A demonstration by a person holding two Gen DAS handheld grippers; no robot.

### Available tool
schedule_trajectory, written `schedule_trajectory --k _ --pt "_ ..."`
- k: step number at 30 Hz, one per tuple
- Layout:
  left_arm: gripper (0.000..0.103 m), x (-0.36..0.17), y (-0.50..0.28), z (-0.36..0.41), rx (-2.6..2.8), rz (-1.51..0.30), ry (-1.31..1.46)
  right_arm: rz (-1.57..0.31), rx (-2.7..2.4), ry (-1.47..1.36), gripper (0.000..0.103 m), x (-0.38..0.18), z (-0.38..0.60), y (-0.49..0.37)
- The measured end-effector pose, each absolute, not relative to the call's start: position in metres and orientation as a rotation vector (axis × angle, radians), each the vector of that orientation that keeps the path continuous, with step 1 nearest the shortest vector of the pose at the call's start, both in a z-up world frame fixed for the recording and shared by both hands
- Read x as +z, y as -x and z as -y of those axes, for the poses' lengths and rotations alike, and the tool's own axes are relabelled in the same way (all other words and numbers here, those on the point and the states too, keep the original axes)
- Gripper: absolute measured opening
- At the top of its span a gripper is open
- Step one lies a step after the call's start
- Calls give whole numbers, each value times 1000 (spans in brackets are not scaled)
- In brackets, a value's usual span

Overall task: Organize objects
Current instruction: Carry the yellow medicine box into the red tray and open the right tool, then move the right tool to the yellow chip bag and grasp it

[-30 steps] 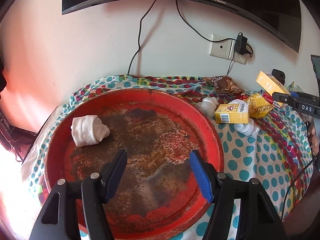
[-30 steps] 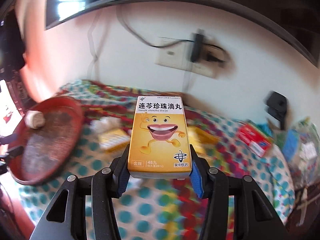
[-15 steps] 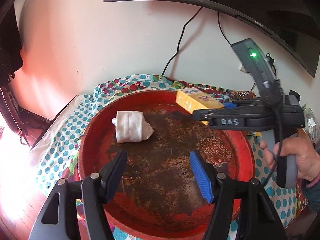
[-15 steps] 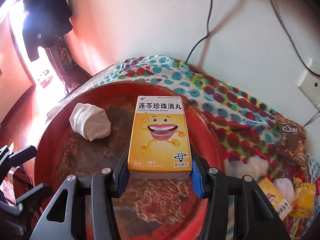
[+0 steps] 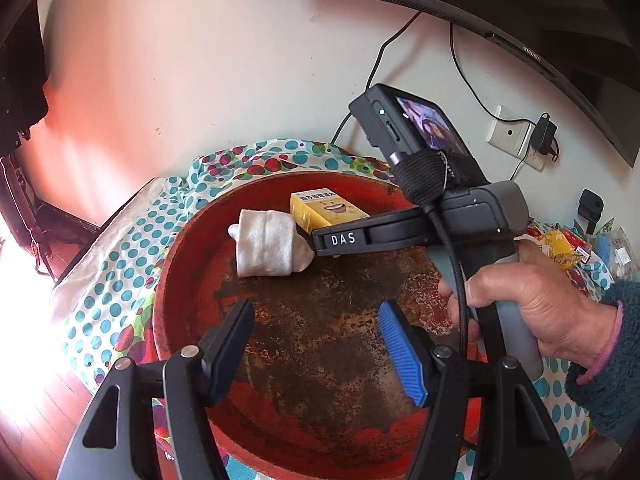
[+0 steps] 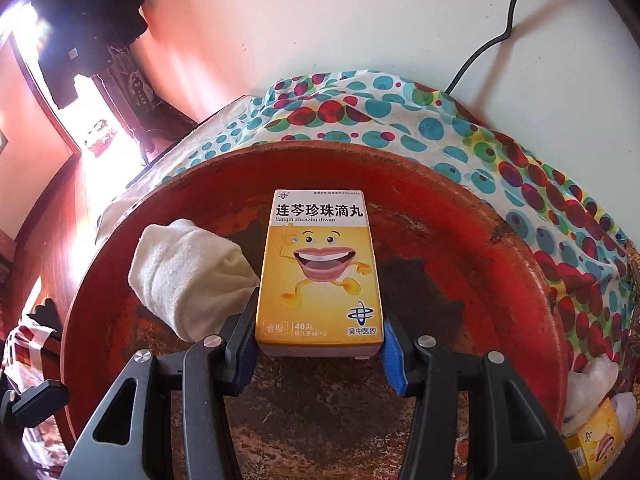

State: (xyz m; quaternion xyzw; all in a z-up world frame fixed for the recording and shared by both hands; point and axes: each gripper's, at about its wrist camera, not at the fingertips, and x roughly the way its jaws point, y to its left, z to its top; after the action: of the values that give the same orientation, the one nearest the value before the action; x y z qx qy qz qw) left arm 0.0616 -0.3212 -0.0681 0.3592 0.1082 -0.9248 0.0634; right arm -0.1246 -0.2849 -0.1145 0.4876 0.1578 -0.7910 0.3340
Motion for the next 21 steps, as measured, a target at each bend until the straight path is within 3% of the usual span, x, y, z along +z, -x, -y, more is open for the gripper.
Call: schedule_trajectory --k 5,6,7,9,21 --pt "67 -69 -61 320 -2788 -314 -1088 -430 -2066 -1269 49 -119 286 123" --pt "67 -69 -61 320 -2787 -315 -1085 -437 -2068 -1256 57 -117 286 121" --pt "67 -68 -61 320 -2789 -321 -1081 -445 -2072 -1246 74 -116 285 120" --pt "67 -67 -62 321 -2798 -340 -1072 -471 -2114 -1193 86 -109 278 112" --pt "67 -64 -61 308 -2819 -306 -1046 -294 -2308 -1114 86 -53 144 84"
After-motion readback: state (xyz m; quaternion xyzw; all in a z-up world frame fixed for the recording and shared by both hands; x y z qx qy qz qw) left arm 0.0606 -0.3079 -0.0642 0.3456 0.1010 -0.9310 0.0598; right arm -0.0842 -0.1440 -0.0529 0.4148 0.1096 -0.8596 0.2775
